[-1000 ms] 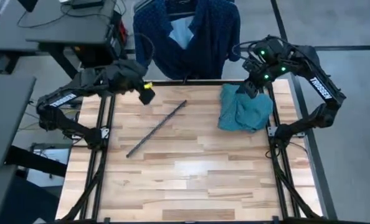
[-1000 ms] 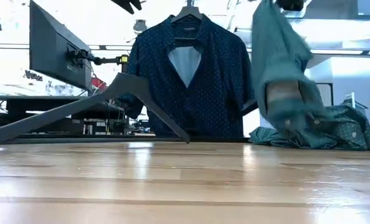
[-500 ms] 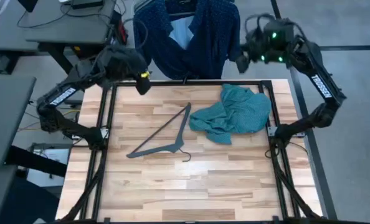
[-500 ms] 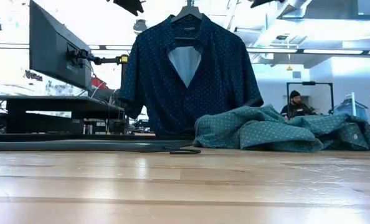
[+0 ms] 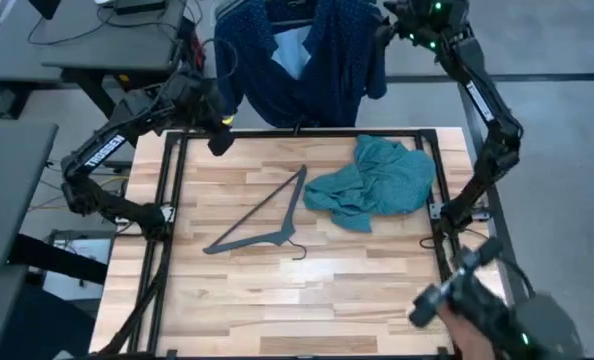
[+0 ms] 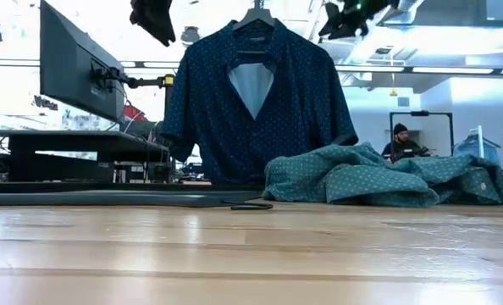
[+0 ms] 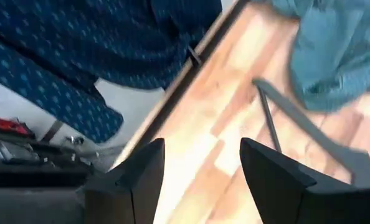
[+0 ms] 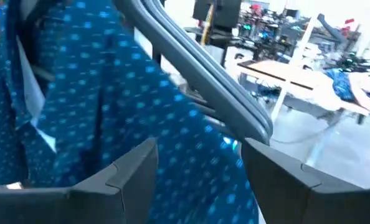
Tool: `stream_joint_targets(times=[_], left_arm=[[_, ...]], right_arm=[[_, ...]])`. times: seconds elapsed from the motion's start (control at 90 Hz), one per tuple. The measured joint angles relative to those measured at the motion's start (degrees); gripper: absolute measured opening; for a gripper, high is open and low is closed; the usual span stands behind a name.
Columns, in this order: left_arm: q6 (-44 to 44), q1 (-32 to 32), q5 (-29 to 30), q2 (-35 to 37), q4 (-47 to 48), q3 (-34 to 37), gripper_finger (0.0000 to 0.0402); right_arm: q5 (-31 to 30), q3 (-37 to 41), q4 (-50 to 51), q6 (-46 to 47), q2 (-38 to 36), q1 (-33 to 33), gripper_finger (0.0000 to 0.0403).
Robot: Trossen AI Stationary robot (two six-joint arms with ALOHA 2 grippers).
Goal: Hang clothes
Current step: Unhang the blue polo shirt from the rack
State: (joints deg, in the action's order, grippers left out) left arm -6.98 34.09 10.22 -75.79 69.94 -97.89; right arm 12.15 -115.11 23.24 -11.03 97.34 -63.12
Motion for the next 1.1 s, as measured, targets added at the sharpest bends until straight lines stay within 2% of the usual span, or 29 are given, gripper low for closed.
stream_joint_targets(times=[0.133, 0.289, 0.411, 0.522, 0.633, 0.7, 0.9, 0.956, 1.1], left_arm=[[-0.04, 0.0, 0.02, -0.19, 2.87, 0.0, 0.0192], [-0.07, 0.0, 0.01, -0.2, 3.2, 0.0, 0.0192], [0.17, 0.0, 0.02, -0.19, 3.14, 0.0, 0.0192], [0.22, 0.0, 0.02, -0.2, 2.58, 0.0, 0.0192], [0.15, -0.02, 0.02, -0.2, 1.51, 0.0, 0.0192], [0.27, -0.02, 0.04, -0.2, 0.7, 0.0, 0.0192], [1.22, -0.02, 0.07, -0.22, -1.53, 0.0, 0.0192], [1.62, -0.04, 0.39, -0.22, -2.54, -0.02, 0.0192], [3.14, -0.04, 0.72, -0.22, -4.6, -0.04, 0.0192]], right_arm=[[3.94, -0.46, -1.35, -0.19, 3.73, -2.5, 0.0219], [20.29, -0.44, 0.21, 3.79, 6.18, -3.49, 0.0219], [26.96, -0.44, 2.32, 3.06, 6.74, -2.34, 0.0219], [32.41, -0.44, -0.05, 3.04, 6.19, -0.74, 0.0215], [33.03, -0.51, -2.9, 3.0, 5.73, 0.92, 0.0203], [33.01, -0.49, -2.78, 2.98, 5.91, 1.7, 0.018], [30.41, -0.44, -2.67, 1.65, 5.78, 2.34, 0.0034], [29.96, -0.44, -2.14, 1.31, 5.45, 2.19, 0.0032], [23.52, -0.31, 2.37, -1.54, 0.83, 2.01, 0.0032]])
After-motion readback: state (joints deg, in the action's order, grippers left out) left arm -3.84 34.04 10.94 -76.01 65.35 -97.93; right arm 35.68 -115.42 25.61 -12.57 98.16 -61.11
